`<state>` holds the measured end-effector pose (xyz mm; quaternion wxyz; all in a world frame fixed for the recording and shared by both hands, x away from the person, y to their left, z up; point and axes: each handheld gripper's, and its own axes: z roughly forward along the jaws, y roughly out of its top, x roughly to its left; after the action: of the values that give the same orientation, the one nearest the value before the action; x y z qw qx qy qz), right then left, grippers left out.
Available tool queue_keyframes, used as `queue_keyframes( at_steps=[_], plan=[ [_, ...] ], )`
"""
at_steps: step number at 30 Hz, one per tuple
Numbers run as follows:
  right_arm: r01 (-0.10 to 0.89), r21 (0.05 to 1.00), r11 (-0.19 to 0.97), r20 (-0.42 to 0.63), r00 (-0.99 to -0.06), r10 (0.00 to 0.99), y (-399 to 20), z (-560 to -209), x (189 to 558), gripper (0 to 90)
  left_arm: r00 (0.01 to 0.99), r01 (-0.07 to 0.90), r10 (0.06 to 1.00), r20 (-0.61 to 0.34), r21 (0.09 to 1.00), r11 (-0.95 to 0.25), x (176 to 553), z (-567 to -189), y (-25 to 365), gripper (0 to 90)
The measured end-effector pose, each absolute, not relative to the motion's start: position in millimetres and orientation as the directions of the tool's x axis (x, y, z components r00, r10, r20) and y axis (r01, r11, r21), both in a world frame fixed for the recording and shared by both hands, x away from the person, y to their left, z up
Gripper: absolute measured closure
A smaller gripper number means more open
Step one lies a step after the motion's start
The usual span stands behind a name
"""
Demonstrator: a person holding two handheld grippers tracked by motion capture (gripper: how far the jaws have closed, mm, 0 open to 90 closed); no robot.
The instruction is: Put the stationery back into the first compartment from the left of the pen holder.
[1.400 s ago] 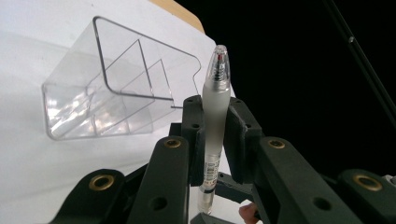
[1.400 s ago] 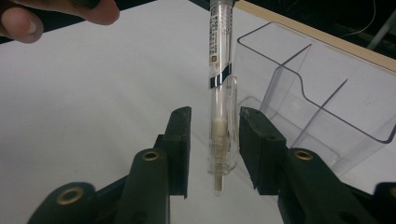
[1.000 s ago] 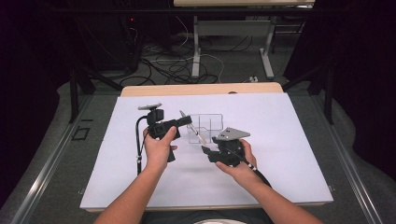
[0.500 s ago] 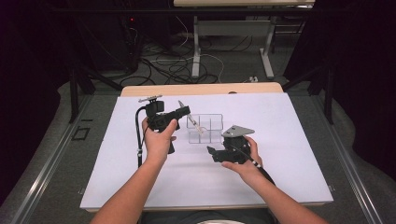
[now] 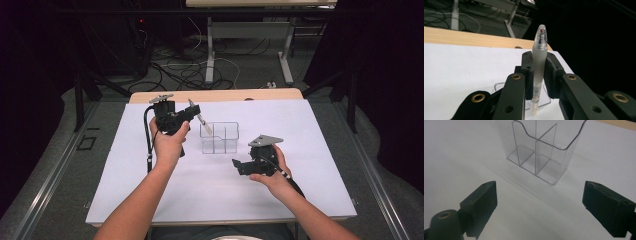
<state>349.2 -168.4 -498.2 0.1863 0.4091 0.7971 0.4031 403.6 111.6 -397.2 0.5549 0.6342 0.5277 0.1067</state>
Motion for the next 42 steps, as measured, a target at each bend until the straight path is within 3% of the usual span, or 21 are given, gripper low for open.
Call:
queue_keyframes(
  at_steps=[7, 18, 42],
  plan=[
    [0.544, 0.759, 0.358, 0.041, -0.588, 0.808, -172.2, -508.0, 353.0, 2.8, 0.416, 0.519, 0.83, -0.372, 0.846, 0.12, 408.0, -393.0, 107.5, 79.6],
    [0.549, 0.757, 0.353, 0.035, -0.574, 0.818, -172.8, -515.9, 353.0, 0.0, 0.399, 0.482, 0.88, -0.259, 0.875, 0.039, 416.7, -398.3, 97.2, 79.6],
    [0.553, 0.749, 0.364, 0.037, -0.584, 0.811, -175.5, -519.3, 352.8, 0.0, 0.39, 0.577, 0.896, -0.212, 0.815, -0.058, 427.2, -443.3, 79.8, 79.5]
  ],
)
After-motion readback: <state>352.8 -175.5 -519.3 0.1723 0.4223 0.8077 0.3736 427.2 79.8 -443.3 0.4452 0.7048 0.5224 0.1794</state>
